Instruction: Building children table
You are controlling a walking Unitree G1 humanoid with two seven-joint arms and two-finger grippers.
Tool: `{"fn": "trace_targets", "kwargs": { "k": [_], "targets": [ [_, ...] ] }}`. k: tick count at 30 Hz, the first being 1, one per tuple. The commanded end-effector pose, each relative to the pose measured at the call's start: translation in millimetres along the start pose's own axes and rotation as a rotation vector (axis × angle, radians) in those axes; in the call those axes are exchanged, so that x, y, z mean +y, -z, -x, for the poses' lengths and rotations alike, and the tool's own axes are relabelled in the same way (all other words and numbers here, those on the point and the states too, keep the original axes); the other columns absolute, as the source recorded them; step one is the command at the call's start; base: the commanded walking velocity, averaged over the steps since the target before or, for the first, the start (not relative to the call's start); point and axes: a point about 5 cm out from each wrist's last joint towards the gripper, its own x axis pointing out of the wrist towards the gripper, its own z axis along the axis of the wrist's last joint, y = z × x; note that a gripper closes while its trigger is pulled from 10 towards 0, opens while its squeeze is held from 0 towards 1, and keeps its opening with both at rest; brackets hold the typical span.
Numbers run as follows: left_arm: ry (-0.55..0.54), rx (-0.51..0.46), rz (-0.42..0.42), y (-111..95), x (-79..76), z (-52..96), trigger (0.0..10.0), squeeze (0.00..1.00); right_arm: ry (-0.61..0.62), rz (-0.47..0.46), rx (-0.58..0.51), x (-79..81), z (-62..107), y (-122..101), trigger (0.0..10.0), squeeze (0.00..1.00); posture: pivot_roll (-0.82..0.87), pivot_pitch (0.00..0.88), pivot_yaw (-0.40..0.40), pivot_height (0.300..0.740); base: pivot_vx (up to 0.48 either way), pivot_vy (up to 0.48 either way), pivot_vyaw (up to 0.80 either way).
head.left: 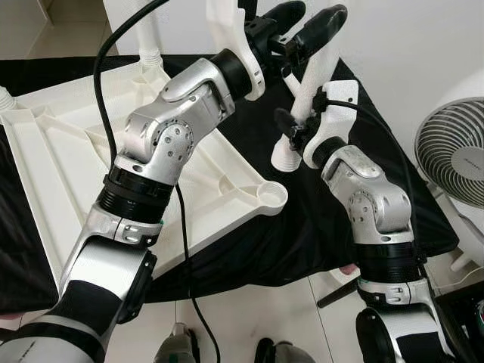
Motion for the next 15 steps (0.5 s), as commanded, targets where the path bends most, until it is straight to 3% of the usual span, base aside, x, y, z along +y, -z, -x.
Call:
{"fn": "trace_targets", "kwargs": {
  "k": [1,2,3,4,5,6,7,9,13,15],
  "targets": [
    [-0.045,0.045,-0.014,9.4,7.6,10.9,10.0,0.00,0.041,-0.001,-0.011,-6.5,2.3,2.5,10.0,0.00,0.10,0.122,-0.045,0.740,0.000,0.000,0.00],
    [-0.045,0.045,-0.014,9.4,7.6,10.9,10.0,0.00,0.041,-0.001,-0.011,-6.5,2.3,2.5,10.0,0.00,0.10,0.122,-0.045,0.740,0.000,0.000,0.00],
    [-0.077,0.067,-0.019,10.6,14.0,24.3,10.0,0.00,0.054,-0.009,-0.018,-7.3,3.0,3.3,10.0,0.00,0.10,0.123,-0.046,0.740,0.000,0.000,0.00],
    [-0.077,0.067,-0.019,10.6,14.0,24.3,10.0,0.00,0.054,-0.009,-0.018,-7.3,3.0,3.3,10.0,0.00,0.10,0.123,-0.046,0.740,0.000,0.000,0.00],
    [-0.149,0.103,-0.046,13.9,24.6,42.4,10.0,0.00,0.082,-0.016,-0.038,-9.0,4.4,3.7,10.0,0.00,0.10,0.122,-0.045,0.740,0.000,0.000,0.00],
    [-0.222,0.129,-0.040,19.0,34.8,49.0,10.0,0.00,0.103,-0.010,-0.051,-10.2,5.6,4.1,10.0,0.00,0.10,0.120,-0.042,0.740,0.000,0.000,0.00],
    [-0.222,0.129,-0.040,19.0,34.8,49.0,10.0,0.00,0.103,-0.010,-0.051,-10.2,5.6,4.1,10.0,0.00,0.10,0.120,-0.042,0.740,0.000,0.000,0.00],
    [-0.348,0.160,-0.048,26.5,51.8,59.7,10.0,0.00,0.128,0.017,-0.082,-11.9,8.3,4.2,10.0,0.00,0.10,0.117,-0.040,0.740,0.000,0.000,0.00],
    [-0.407,0.166,-0.036,28.9,58.9,64.8,10.0,0.00,0.139,0.023,-0.093,-13.1,9.6,4.9,10.0,0.00,0.10,0.116,-0.038,0.740,0.000,0.000,0.00],
    [-0.493,0.157,-0.040,30.3,67.5,72.7,10.0,0.00,0.157,0.050,-0.104,-17.0,12.4,7.6,10.0,0.00,0.11,0.114,-0.034,0.740,0.000,0.000,0.00]
  ]
}}
